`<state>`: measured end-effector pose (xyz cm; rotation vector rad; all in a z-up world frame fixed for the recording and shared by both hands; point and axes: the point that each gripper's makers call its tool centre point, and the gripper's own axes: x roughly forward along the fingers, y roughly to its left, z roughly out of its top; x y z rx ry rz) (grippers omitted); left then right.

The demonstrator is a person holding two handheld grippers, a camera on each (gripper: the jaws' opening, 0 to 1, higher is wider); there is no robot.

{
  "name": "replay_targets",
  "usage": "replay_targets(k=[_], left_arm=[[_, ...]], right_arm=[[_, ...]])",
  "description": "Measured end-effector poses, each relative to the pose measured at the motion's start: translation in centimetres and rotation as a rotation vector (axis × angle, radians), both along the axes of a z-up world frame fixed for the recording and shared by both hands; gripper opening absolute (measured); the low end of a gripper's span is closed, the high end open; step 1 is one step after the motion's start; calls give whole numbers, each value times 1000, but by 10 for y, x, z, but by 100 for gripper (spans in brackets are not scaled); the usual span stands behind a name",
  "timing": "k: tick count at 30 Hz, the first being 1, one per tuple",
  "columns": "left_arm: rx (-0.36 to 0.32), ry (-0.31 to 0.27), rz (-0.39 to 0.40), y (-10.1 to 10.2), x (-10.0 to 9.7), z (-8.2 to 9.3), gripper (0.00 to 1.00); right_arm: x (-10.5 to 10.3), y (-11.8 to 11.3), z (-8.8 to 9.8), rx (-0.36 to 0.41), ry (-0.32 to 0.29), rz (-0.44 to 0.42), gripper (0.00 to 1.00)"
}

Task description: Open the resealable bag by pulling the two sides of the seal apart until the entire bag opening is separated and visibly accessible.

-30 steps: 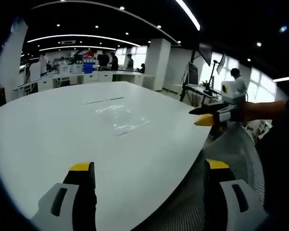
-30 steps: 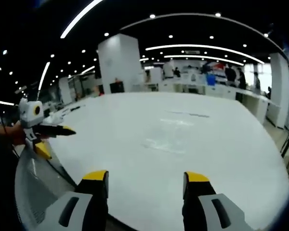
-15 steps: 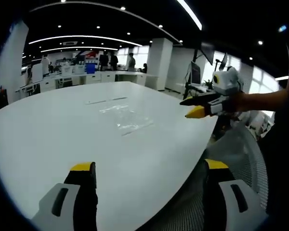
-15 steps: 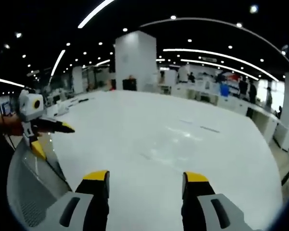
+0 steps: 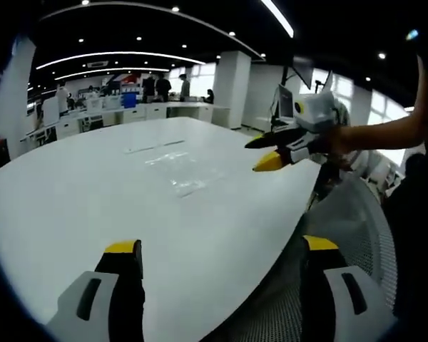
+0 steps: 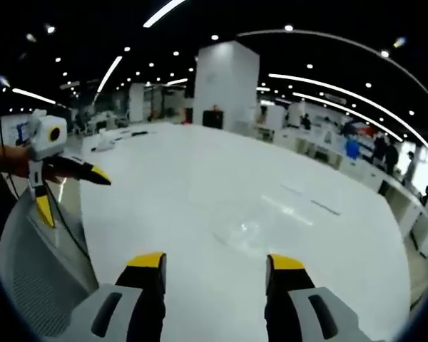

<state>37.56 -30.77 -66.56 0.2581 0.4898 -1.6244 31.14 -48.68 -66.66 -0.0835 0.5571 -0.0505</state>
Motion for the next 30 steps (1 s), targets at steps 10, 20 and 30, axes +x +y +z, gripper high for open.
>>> replay_targets(k=[10, 20, 30], left_arm=[[13, 0, 3, 3, 1, -2, 89], [47, 7, -6, 6, -3, -11, 89], [52, 8, 11, 6, 1, -13, 88]], right_arm=[[20, -6, -10, -5, 20, 28, 49], [35, -14, -11, -30, 40, 73, 47], [55, -16, -32, -51, 91, 119, 42]])
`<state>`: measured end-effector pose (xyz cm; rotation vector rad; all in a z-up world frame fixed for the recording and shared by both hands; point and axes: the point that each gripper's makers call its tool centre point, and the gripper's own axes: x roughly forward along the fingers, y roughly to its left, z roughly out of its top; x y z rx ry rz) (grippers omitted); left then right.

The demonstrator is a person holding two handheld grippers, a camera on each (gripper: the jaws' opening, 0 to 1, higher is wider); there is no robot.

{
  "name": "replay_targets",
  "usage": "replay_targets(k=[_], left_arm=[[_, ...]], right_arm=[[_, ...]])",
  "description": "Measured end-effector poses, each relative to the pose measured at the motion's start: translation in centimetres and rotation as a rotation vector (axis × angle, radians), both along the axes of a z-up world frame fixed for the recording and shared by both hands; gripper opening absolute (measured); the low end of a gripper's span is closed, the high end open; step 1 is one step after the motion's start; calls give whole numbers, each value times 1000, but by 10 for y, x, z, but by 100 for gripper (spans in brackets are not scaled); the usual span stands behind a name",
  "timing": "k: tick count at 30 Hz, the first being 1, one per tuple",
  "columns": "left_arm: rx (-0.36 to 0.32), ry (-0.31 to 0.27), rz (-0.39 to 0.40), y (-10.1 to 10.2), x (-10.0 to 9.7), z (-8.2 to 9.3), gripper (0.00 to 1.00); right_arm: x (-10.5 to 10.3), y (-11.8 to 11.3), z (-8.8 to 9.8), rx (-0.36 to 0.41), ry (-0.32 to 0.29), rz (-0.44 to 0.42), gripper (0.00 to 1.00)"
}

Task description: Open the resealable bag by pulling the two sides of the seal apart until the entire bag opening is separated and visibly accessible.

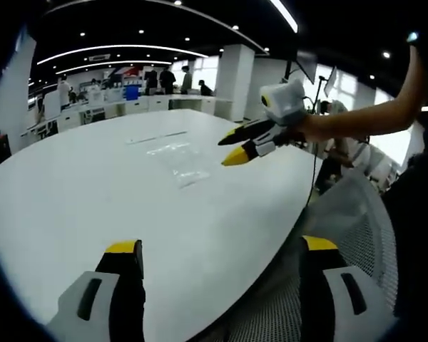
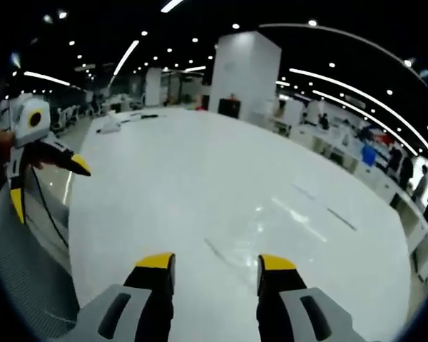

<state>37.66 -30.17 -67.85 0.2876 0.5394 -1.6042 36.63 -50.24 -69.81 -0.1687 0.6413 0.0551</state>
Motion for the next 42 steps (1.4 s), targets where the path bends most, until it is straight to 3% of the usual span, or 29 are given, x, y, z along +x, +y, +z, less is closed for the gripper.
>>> replay_targets(k=[14, 34, 42], left_arm=[[20, -4, -6, 4, -2, -2, 88], [8, 5, 49, 4, 9, -1, 87], [9, 9, 59, 4, 11, -1, 87]], right_arm=[[17, -14, -17, -23, 36, 26, 35], [48, -8, -48, 2, 87, 68, 22], [48, -9, -61, -1, 128, 72, 20]])
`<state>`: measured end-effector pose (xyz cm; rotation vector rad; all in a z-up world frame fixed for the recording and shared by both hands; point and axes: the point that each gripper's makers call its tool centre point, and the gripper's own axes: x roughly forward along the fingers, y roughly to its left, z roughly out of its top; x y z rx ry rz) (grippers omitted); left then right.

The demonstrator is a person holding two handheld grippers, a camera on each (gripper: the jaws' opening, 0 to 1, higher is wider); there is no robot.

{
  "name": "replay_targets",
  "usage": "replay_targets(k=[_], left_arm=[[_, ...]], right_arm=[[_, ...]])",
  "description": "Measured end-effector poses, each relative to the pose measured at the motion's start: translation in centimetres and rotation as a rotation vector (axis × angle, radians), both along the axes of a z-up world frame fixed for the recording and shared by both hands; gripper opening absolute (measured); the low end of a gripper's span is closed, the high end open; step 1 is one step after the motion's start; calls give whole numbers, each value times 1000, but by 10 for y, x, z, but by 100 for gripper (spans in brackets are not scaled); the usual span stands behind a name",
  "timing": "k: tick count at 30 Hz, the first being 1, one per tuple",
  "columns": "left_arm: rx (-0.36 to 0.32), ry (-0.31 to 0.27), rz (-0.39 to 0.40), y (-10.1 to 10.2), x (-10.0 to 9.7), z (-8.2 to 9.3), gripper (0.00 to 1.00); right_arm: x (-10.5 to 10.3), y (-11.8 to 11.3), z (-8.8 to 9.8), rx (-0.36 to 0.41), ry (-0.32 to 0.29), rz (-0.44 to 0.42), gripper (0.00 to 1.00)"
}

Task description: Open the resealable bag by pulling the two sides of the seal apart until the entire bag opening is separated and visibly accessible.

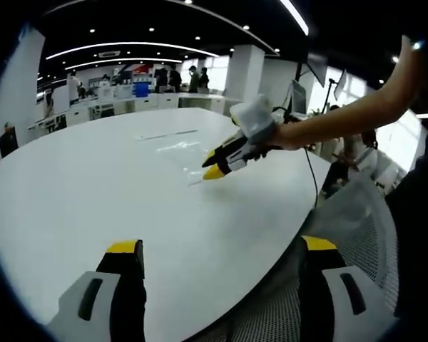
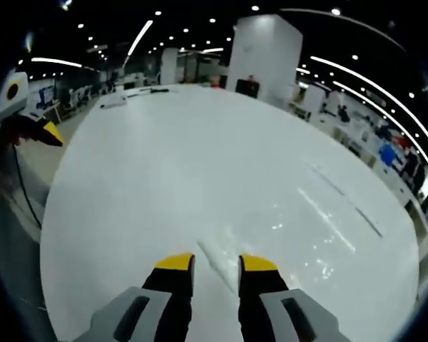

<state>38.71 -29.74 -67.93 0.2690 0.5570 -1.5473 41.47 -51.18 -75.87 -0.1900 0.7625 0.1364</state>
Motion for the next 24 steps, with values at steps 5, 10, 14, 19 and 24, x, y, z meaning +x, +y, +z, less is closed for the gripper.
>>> replay_targets(k=[5, 10, 14, 19, 24], left_arm=[[5, 1, 5, 0, 1, -1, 87], [5, 2, 14, 1, 4, -1, 87], [-15, 17, 34, 1, 8, 2, 87], [-1, 9, 29, 4, 8, 1, 87], [9, 7, 24, 4, 6, -1, 87]], right_arm=[[2, 0, -7, -6, 18, 8, 15], [6, 2, -10, 7, 15, 7, 14], [8, -2, -13, 22, 20, -18, 12], [6, -1, -17, 32, 31, -16, 9], [5, -1, -19, 42, 31, -28, 4]])
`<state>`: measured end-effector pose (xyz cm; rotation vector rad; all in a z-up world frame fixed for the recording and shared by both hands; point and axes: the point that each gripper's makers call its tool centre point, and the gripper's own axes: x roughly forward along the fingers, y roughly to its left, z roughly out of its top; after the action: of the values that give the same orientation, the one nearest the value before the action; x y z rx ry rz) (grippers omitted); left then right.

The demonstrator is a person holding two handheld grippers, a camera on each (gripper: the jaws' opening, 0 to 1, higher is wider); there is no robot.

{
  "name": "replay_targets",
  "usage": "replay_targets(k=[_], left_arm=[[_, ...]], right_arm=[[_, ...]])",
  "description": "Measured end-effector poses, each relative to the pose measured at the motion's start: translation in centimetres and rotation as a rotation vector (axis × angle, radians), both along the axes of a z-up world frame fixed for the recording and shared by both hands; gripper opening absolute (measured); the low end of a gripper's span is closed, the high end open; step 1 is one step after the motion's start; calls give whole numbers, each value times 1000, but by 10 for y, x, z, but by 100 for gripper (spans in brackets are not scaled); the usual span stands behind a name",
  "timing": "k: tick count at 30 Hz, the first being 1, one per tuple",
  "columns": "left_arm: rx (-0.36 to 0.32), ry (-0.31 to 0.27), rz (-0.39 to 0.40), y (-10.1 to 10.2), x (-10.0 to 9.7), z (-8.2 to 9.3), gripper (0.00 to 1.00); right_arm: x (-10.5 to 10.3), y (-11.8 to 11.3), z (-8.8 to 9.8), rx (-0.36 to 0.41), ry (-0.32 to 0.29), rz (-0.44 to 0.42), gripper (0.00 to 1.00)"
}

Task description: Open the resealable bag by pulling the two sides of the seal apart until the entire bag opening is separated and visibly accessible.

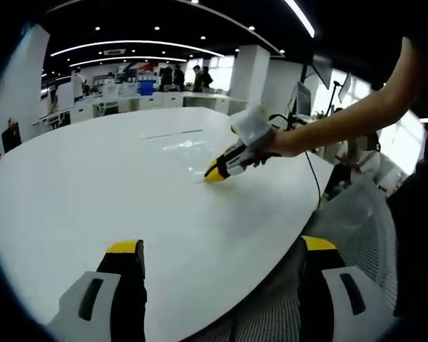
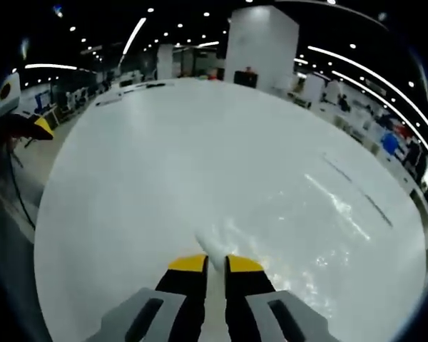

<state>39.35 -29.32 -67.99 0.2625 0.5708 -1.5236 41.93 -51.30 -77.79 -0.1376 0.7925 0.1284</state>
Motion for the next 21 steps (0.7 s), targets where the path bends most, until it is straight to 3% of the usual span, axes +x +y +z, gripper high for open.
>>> replay_targets(k=[7, 11, 14, 21], left_arm=[[7, -1, -2, 1, -1, -1, 86], [10, -4, -2, 1, -1, -1, 86], [13, -6, -5, 1, -2, -1, 86], [16, -11, -2, 1, -1, -2, 85]], right_arm=[[1, 1, -1, -11, 0, 29, 3], [-2, 2, -1, -114, 22, 118, 0], [-2, 8, -1, -70, 11, 122, 0], [-4, 7, 0, -117, 34, 177, 0]])
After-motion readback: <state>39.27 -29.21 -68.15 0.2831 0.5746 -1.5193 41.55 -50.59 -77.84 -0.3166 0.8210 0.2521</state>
